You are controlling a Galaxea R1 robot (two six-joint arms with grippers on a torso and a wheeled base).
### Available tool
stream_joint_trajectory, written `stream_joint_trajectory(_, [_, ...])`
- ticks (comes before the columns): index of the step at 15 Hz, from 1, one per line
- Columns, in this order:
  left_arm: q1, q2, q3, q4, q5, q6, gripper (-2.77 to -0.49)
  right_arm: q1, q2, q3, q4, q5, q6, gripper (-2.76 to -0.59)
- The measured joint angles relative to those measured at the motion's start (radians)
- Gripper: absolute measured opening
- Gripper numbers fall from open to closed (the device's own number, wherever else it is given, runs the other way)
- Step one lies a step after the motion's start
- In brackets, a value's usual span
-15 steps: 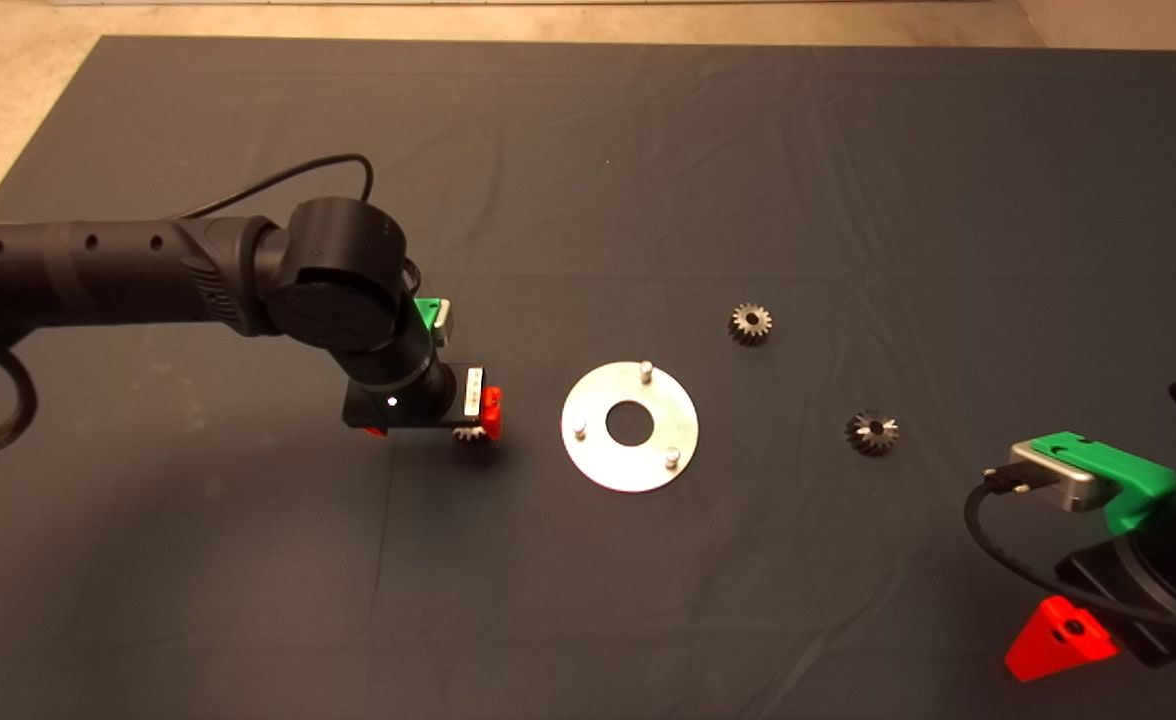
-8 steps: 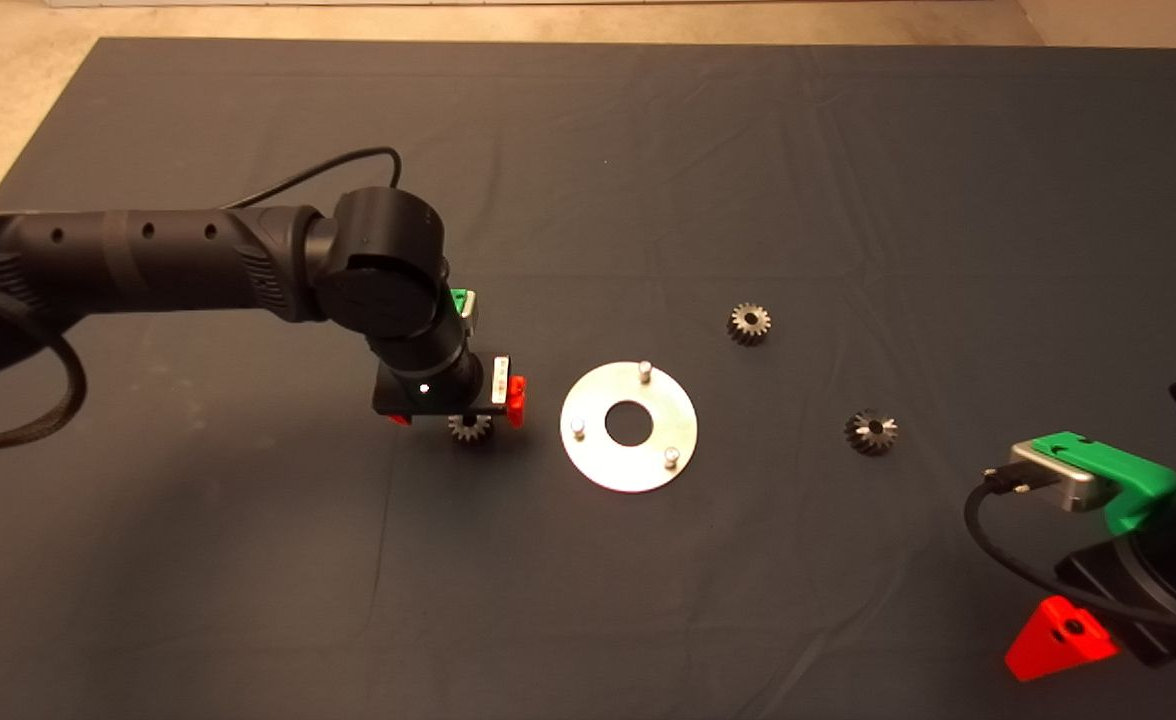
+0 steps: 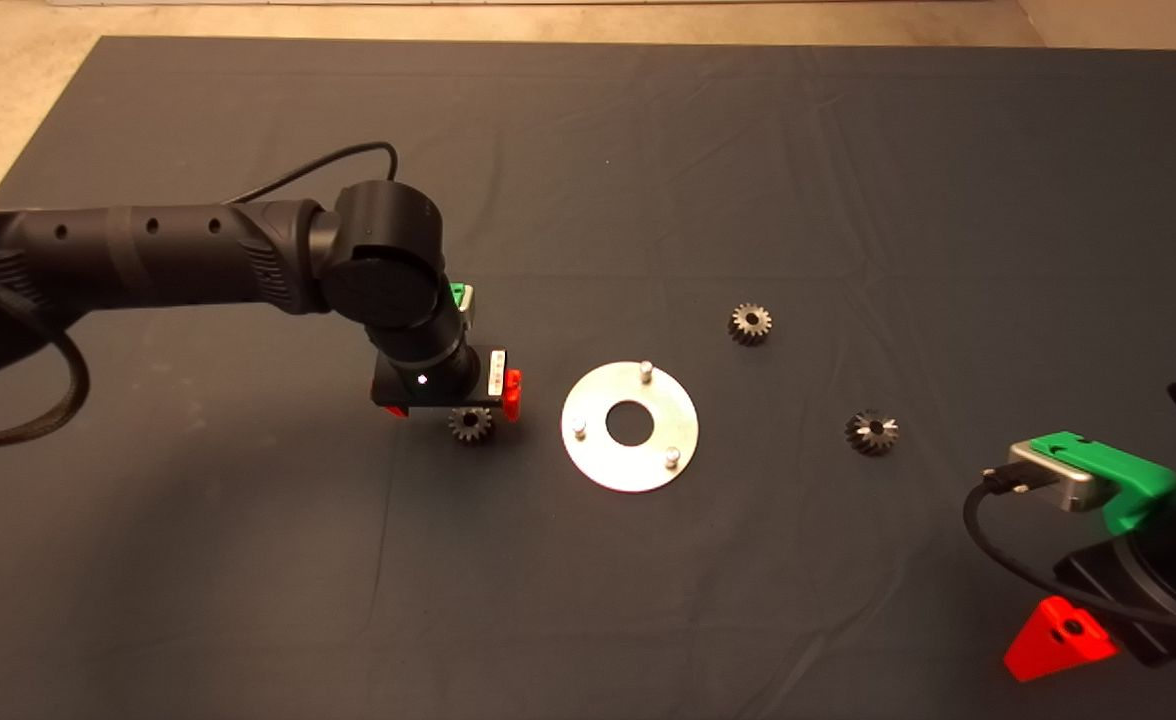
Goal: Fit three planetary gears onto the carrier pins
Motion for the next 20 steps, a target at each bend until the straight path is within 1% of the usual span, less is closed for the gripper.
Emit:
stream_joint_trajectory(4, [0.000, 0.000, -0.003, 0.000, 0.000, 0.000, -0.52, 0.000, 0.000, 0.000, 0.000, 0.000, 0.000, -0.61])
stream_joint_trajectory(5, [0.003, 0.000, -0.003, 0.001, 0.000, 0.000, -0.58, 0.000, 0.000, 0.000, 0.000, 0.000, 0.000, -0.61])
stream_joint_trajectory(8, [0.024, 0.001, -0.004, 0.000, 0.000, 0.000, -0.60, 0.000, 0.000, 0.000, 0.000, 0.000, 0.000, -0.61])
stream_joint_trajectory(15, [0.024, 0.001, -0.005, 0.000, 0.000, 0.002, -0.60, 0.000, 0.000, 0.000, 0.000, 0.000, 0.000, -0.61])
stream_joint_trajectory(16, [0.024, 0.003, -0.011, 0.000, 0.000, 0.004, -0.60, 0.000, 0.000, 0.000, 0.000, 0.000, 0.000, -0.61])
stream_joint_trajectory(17, [0.025, 0.005, -0.019, 0.000, 0.000, 0.017, -0.63, 0.000, 0.000, 0.000, 0.000, 0.000, 0.000, -0.61])
stream_joint_trajectory(18, [0.024, 0.007, -0.029, 0.001, 0.000, 0.037, -0.72, 0.000, 0.000, 0.000, 0.000, 0.000, 0.000, -0.61])
stream_joint_trajectory(20, [0.025, 0.012, -0.036, 0.001, 0.000, 0.044, -0.73, 0.000, 0.000, 0.000, 0.000, 0.000, 0.000, -0.61])
